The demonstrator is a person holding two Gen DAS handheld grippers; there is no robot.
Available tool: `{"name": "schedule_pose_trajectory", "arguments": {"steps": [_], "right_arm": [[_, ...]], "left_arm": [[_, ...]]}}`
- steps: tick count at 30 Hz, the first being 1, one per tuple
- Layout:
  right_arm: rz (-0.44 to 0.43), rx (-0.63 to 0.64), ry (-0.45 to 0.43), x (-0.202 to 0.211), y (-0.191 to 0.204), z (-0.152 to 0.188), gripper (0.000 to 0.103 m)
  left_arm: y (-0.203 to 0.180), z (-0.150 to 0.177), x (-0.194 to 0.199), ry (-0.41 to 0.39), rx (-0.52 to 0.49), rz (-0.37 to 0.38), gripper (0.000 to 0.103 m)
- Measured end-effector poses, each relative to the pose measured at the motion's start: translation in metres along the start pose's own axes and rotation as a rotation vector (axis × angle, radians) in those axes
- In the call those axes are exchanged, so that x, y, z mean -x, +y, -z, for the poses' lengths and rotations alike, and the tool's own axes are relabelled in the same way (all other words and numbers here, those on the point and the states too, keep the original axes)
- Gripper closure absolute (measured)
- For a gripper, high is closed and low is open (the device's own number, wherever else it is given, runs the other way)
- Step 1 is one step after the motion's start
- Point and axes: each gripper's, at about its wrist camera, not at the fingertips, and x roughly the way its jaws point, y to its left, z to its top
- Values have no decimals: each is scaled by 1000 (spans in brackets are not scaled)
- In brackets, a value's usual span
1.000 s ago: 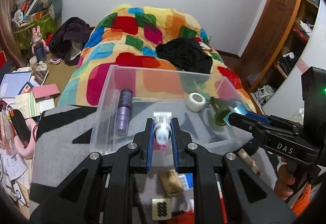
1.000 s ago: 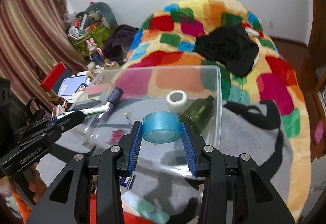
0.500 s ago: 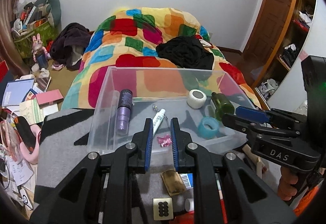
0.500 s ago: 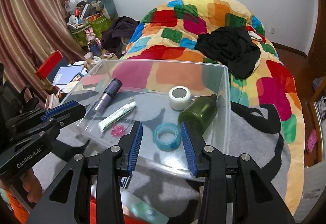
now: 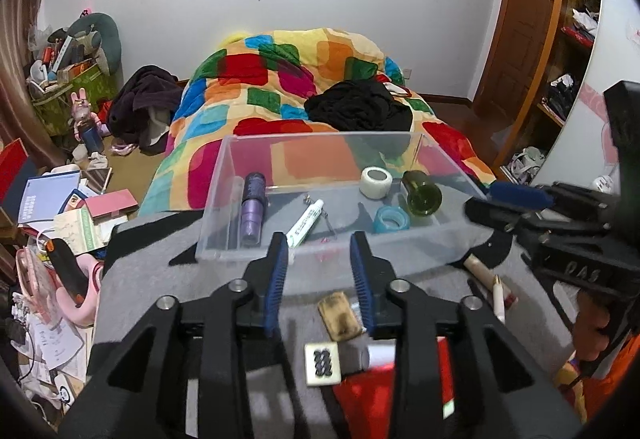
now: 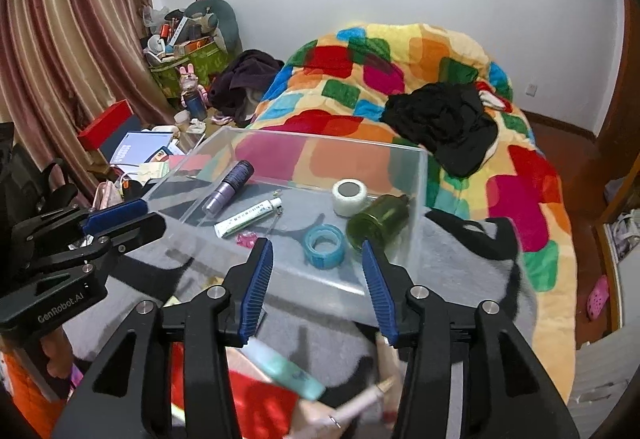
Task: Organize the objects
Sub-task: 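Place the toothpaste tube and blue tape roll into the clear box, then grasp the white pen with the right gripper while the left grasps the cream tube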
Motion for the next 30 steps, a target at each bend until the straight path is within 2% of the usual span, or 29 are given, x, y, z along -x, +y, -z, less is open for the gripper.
{"name": "schedule_pose_trajectory", "arguments": {"steps": [3,8,11,13,16,22,30], "right_arm": [[16,1,-13,11,-4,8,56],[51,-16,-6,22,-17,26,55],[62,-29,12,24,-22,41,55],[50,-47,29,24,-25,52,55],[8,-80,61,21,-23,67,55],[-35,-84,132,4,-8,92,55],[-5,-74,156,8,-13,116,55]], "left_arm": [[0,11,5,8,-6,-7,66],[-4,35,11,32,-18,-2,56],[-12,48,11,55,-39,4,55],[-19,55,9,70,-57,11,54],[-30,66,5,87,-74,35,47],[-47,76,-5,98,-85,81,47],[-36,88,-2,127,-38,159,51]]}}
